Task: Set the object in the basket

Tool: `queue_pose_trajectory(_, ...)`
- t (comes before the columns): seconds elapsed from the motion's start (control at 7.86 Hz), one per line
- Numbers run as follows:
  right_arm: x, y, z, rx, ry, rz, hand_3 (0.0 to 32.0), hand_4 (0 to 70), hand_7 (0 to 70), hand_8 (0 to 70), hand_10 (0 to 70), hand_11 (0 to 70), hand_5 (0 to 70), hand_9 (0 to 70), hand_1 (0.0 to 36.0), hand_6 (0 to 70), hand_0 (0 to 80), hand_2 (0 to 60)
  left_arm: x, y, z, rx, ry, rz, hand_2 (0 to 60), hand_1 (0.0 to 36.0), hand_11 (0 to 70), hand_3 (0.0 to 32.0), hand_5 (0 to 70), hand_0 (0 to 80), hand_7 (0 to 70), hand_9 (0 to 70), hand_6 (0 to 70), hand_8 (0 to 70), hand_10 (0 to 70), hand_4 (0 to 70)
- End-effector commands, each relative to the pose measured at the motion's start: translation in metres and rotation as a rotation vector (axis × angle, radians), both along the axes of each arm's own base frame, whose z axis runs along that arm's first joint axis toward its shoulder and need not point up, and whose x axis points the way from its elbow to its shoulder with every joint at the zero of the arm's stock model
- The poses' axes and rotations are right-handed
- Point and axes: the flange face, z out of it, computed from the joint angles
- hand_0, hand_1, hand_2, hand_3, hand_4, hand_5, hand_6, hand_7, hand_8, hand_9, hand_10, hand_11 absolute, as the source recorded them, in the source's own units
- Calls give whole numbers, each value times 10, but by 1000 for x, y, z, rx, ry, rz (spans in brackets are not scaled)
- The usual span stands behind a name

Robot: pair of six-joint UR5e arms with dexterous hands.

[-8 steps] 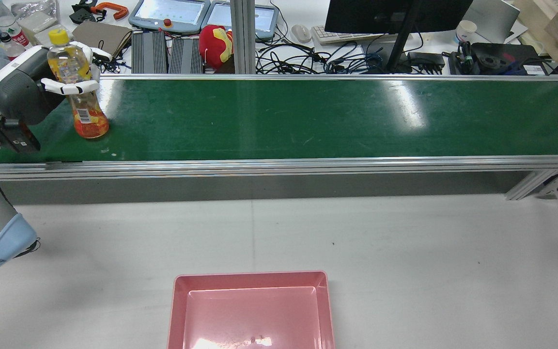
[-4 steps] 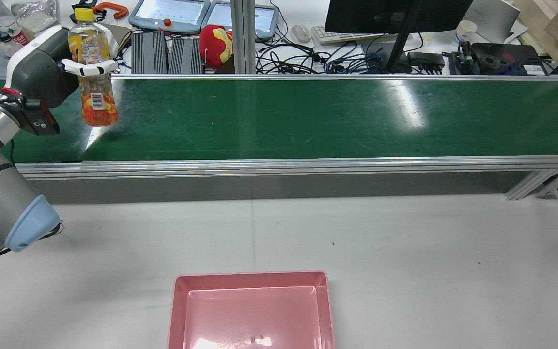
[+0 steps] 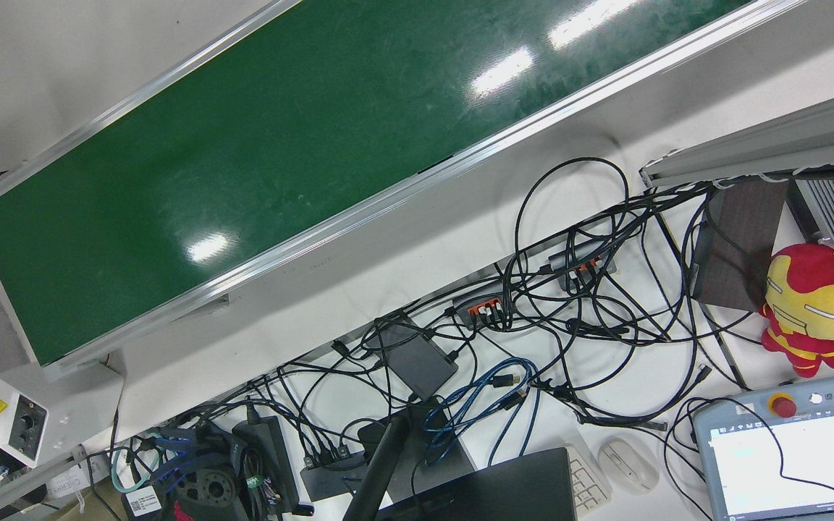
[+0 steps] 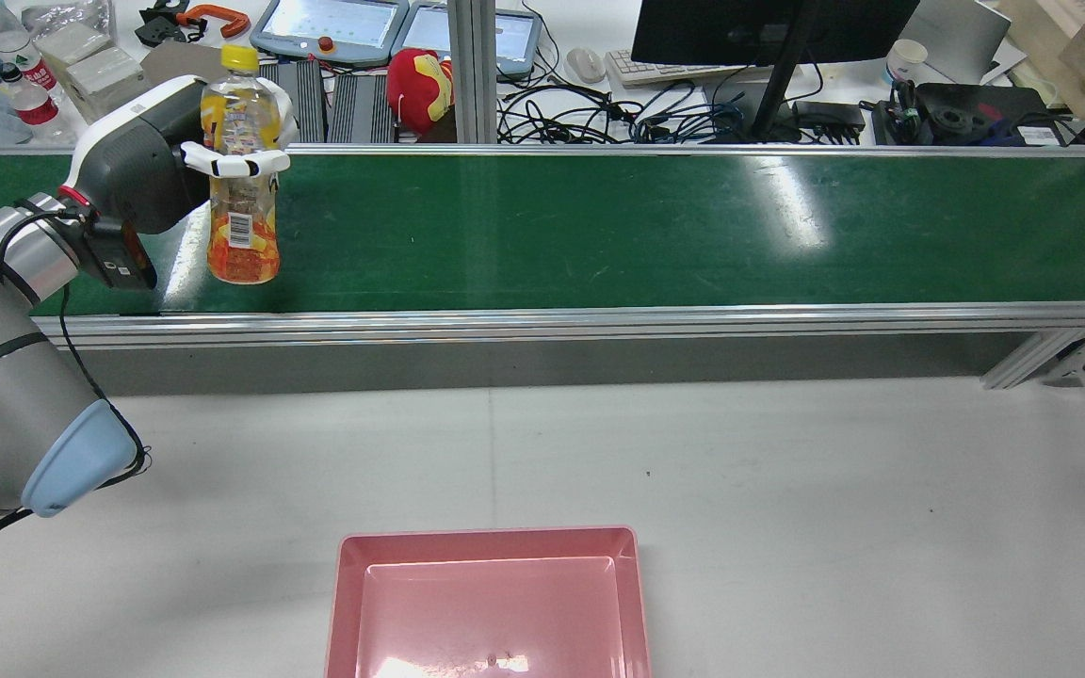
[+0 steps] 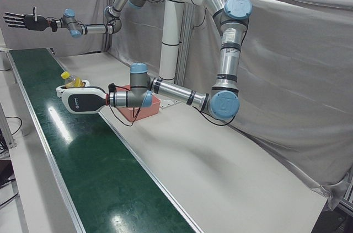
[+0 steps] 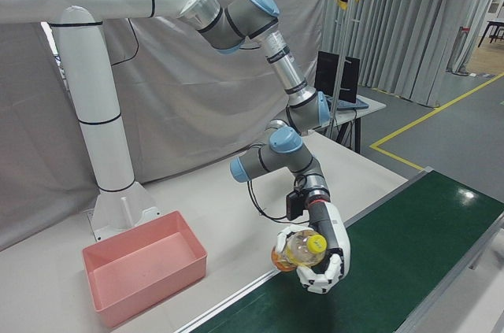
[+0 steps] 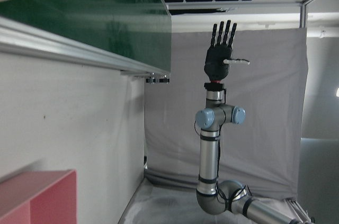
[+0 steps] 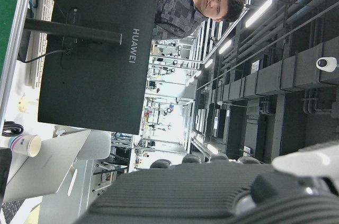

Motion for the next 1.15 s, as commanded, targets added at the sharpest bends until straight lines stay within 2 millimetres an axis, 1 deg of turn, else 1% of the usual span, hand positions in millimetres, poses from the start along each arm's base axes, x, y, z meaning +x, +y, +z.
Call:
queue_pose_trajectory(0.0,-1,0,0,0,0,-1,0,0,0,0,0,0,0,0,0,0,0,0,5,70,-73,145,-41,205,406,151,700,0,700,526,583,700,524,694,696,392)
queue_pose_trajectory(0.13,-1,0,0,0,-1,-1,0,0,0,0,0,0,0,0,0,0,0,0,47,102,-76,165,-46,298,403,144,700,0,700,521,590,700,536,696,694,397)
queue_pose_trajectory(0.25,-1,0,0,0,-1,-1,0,0,0,0,0,0,0,0,0,0,0,0,98,148,-82,189,-91,393,400,143,700,0,700,521,587,700,532,695,693,394)
queue_pose_trajectory(0.38,-1,0,0,0,-1,-1,0,0,0,0,0,0,0,0,0,0,0,0,142,190,-97,208,-101,481,391,148,700,0,700,527,577,700,516,688,680,384)
queue_pose_trajectory(0.51,-1,0,1,-1,1,-1,0,0,0,0,0,0,0,0,0,0,0,0,167,217,-106,228,-120,529,389,149,700,0,700,530,582,700,525,687,664,393)
queue_pose_trajectory(0.64,-1,0,1,-1,1,-1,0,0,0,0,0,0,0,0,0,0,0,0,184,238,-114,245,-130,561,386,145,700,0,700,526,585,700,530,682,651,398)
queue_pose_trajectory(0.76,-1,0,1,-1,-1,-1,0,0,0,0,0,0,0,0,0,0,0,0,191,245,-112,232,-127,555,377,143,700,0,700,527,586,700,531,676,637,401)
queue_pose_trajectory(0.89,-1,0,1,-1,1,-1,0,0,0,0,0,0,0,0,0,0,0,0,190,245,-110,228,-131,549,367,140,700,0,700,523,584,700,531,669,626,398)
queue_pose_trajectory(1.02,-1,0,1,-1,1,-1,0,0,0,0,0,0,0,0,0,0,0,0,188,243,-108,229,-133,550,178,107,700,0,700,521,508,700,455,587,530,355)
